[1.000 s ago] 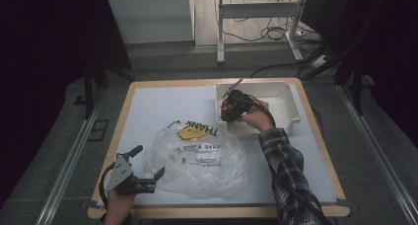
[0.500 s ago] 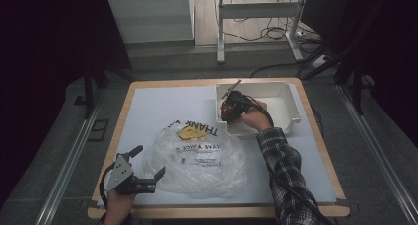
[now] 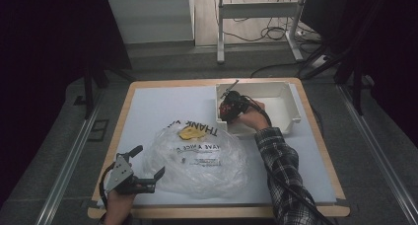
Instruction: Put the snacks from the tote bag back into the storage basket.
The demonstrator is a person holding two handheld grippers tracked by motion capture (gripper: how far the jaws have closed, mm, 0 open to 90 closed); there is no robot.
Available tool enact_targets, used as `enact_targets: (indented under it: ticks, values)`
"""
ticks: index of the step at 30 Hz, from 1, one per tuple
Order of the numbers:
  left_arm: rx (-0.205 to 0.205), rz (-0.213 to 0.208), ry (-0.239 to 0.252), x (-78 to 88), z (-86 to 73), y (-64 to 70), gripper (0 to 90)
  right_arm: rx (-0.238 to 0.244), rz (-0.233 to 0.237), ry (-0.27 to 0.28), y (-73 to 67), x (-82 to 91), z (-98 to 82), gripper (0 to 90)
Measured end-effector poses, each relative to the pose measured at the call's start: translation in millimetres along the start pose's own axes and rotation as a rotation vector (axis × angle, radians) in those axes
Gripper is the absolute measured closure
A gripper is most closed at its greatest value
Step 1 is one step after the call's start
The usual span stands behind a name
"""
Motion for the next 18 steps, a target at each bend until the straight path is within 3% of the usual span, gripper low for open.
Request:
enact_targets:
  ticks: [13,18]
  values:
    - [-0.008,0.001,-0.005,0.0,-0.5,0.0,0.0,-0.003,-0.004,0.031,1.5,-1.8,0.9,24.6]
    - [-0.008,0.002,-0.005,-0.1,-0.6,0.0,0.0,0.010,-0.023,0.044,2.5,-1.5,1.7,20.3]
Point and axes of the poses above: each handheld gripper's, and its own axes: x roughly backward along the jaws, z roughly out of its top, y roughly to its right, the point moved 7 cm from there along -x, roughly forward along the jaws, and after that the axes turned 11 degrees about z, right-handed, at the moved point
